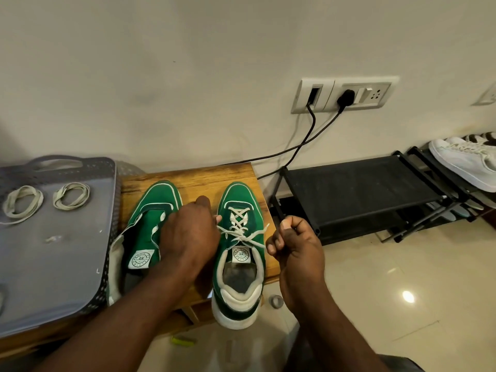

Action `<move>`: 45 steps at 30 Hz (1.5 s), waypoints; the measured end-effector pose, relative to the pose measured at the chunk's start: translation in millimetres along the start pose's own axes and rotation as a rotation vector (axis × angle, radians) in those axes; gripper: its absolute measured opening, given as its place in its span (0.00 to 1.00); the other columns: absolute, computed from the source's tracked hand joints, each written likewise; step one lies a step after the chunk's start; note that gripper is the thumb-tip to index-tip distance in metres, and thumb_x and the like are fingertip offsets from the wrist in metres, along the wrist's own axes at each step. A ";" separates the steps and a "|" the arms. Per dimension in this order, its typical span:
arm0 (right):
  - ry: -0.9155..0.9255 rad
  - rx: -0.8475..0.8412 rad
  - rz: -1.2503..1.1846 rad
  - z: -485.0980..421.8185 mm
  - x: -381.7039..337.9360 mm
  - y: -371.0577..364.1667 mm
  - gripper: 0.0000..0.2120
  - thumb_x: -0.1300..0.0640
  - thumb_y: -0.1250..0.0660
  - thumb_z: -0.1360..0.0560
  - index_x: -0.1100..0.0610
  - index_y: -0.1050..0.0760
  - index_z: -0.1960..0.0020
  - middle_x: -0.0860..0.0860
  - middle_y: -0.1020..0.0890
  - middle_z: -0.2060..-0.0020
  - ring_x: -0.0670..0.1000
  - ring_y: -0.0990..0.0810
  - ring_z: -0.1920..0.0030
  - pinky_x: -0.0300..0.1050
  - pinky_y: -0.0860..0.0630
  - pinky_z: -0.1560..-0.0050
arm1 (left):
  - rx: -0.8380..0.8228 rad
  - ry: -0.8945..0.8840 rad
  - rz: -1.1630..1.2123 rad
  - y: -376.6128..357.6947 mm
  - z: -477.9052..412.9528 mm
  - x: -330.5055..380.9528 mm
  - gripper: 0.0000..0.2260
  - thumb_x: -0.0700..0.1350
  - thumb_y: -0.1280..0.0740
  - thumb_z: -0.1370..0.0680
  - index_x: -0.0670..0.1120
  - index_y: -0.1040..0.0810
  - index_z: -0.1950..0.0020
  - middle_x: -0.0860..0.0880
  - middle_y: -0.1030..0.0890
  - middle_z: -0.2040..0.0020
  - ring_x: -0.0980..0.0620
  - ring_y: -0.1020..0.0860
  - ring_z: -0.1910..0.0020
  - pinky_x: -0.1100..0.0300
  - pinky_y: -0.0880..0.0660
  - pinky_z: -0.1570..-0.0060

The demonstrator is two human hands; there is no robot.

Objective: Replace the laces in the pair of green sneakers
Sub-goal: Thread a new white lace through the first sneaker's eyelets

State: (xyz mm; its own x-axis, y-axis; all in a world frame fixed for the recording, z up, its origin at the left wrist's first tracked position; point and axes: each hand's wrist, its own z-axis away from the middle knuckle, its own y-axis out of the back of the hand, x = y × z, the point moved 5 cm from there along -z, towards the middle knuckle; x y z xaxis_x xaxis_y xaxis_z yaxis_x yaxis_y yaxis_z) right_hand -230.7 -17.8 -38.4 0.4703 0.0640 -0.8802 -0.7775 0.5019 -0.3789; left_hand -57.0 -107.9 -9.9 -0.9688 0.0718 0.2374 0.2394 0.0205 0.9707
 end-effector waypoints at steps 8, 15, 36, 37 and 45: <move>0.172 -0.094 0.610 -5.4 -3.1 7.7 0.08 0.46 0.28 0.20 0.47 0.21 0.43 0.48 0.16 0.55 0.48 0.17 0.58 0.48 0.16 0.57 | -0.126 -0.125 0.278 -2.1 -4.3 -8.7 0.04 0.49 0.30 0.21 0.55 0.21 0.47 0.56 0.16 0.54 0.51 0.18 0.55 0.56 0.22 0.56; 0.349 -0.170 1.294 -7.6 3.0 -2.5 0.22 0.43 0.22 0.27 0.42 0.21 0.35 0.39 0.21 0.41 0.42 0.21 0.47 0.45 0.18 0.48 | -0.394 -0.229 0.401 -1.9 7.4 4.5 0.10 0.56 0.22 0.26 0.56 0.20 0.50 0.57 0.18 0.56 0.59 0.20 0.56 0.55 0.21 0.54; 0.603 -0.352 1.315 12.3 -2.5 -31.8 0.24 0.38 0.33 0.23 0.45 0.26 0.30 0.42 0.25 0.32 0.44 0.31 0.32 0.44 0.25 0.36 | -0.166 -0.108 0.267 -0.7 5.7 -0.1 0.11 0.57 0.26 0.22 0.54 0.23 0.45 0.52 0.18 0.58 0.51 0.19 0.60 0.51 0.18 0.57; 0.600 -0.352 1.321 12.4 -1.9 -31.8 0.23 0.39 0.33 0.22 0.45 0.27 0.29 0.42 0.26 0.31 0.45 0.31 0.31 0.46 0.25 0.35 | -0.167 -0.106 0.280 -0.1 6.0 -0.7 0.12 0.57 0.26 0.22 0.54 0.22 0.44 0.53 0.18 0.57 0.51 0.19 0.59 0.51 0.18 0.57; 0.580 -0.281 1.416 6.9 3.4 -36.2 0.20 0.48 0.32 0.20 0.49 0.24 0.29 0.46 0.29 0.25 0.49 0.35 0.24 0.56 0.27 0.28 | -0.176 -0.216 0.254 16.3 21.8 -9.1 0.20 0.52 0.25 0.23 0.56 0.24 0.33 0.55 0.18 0.43 0.53 0.20 0.48 0.53 0.19 0.49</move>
State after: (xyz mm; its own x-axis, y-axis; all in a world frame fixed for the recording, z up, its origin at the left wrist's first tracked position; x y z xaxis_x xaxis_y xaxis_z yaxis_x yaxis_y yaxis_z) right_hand -198.0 -29.8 -25.7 -0.8570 -0.0350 -0.5141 -0.5132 0.1462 0.8457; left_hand -42.9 -86.4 2.9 -0.8397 0.2616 0.4760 0.4369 -0.1952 0.8781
